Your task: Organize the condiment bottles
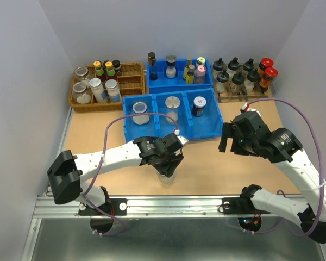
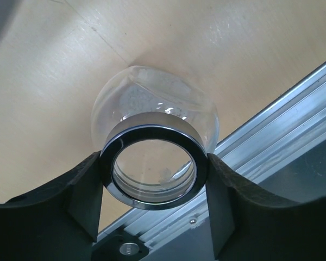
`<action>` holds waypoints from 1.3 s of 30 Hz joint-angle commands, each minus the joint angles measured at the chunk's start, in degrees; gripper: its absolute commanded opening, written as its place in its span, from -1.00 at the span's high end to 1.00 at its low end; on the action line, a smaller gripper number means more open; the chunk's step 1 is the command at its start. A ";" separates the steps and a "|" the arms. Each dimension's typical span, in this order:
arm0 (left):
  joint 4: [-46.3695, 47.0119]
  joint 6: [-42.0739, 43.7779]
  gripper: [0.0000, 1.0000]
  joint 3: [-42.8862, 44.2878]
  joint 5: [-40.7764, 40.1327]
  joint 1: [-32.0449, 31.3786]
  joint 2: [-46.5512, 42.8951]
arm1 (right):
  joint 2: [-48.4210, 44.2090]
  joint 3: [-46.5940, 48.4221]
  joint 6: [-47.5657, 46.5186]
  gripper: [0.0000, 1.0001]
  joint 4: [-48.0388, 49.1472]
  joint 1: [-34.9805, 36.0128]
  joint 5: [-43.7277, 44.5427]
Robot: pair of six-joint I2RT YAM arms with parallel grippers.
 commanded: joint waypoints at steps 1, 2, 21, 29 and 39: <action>-1.35 -1.13 0.68 -0.09 0.23 -0.30 -1.73 | -0.89 -0.79 0.93 -1.00 -0.10 0.27 0.94; -2.05 -1.84 1.00 0.70 -2.04 -0.22 -2.08 | -0.89 -0.71 0.93 -1.00 -0.01 0.27 0.85; -14.72 -20.15 1.00 19.61 -22.99 18.21 -10.87 | 0.08 0.44 0.50 -1.00 0.08 0.27 0.85; -7.17 -11.17 1.00 19.95 -20.00 27.81 -6.67 | -0.01 0.70 0.32 -1.00 0.16 0.27 0.59; -1.10 -2.46 1.00 20.13 -10.50 31.25 0.72 | -1.06 -0.62 -0.03 -1.00 0.08 0.27 0.41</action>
